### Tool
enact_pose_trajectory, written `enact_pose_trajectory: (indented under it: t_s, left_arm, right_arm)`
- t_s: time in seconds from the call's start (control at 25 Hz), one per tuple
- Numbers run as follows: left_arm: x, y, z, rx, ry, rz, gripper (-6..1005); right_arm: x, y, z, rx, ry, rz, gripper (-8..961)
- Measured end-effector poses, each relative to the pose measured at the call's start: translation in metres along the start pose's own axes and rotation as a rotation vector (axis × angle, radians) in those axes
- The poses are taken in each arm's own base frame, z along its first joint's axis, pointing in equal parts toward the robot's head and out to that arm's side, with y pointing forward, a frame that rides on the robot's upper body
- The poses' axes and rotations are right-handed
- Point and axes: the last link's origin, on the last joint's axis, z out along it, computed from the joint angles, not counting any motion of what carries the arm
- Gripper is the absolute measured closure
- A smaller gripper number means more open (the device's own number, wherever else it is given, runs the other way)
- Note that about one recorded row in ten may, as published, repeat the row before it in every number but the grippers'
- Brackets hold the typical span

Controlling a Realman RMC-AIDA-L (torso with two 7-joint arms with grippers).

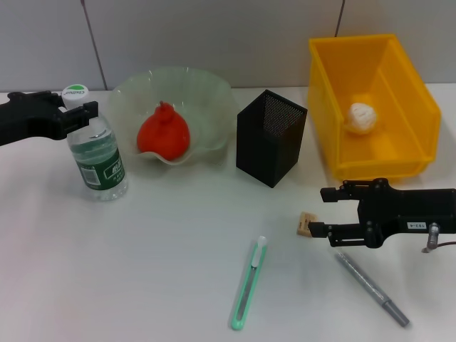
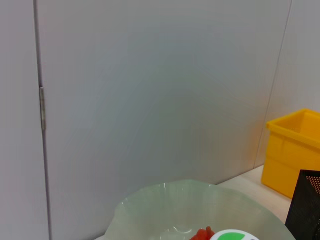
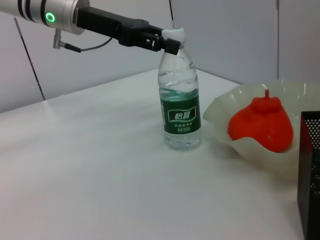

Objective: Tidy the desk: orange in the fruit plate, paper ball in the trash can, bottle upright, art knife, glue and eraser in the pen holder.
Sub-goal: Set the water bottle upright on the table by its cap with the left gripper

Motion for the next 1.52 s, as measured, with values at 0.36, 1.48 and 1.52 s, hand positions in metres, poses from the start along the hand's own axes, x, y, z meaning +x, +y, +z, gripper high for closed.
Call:
enact_pose_trajectory:
  t_s: [0.36, 1.48, 1.52]
  left_arm:
    - [0.0013, -0.0027, -0.0005, 0.010, 0.021, -0.015, 471]
    - [-0.0022, -0.0048, 0.0001, 0.024, 0.018, -0.031, 259]
    - [-0.0019, -0.0048, 0.0000, 0.024, 0.020, -0.032, 218]
  right_arm:
    - [-0.0003, -0.0003, 0.0000, 0.001, 0.000, 0.000, 210]
    - [-0.0012, -0.0005, 0.0007, 0.002, -0.003, -0.001, 211]
    - [-0.0012, -0.0005, 0.0006, 0.002, -0.004, -0.001, 211]
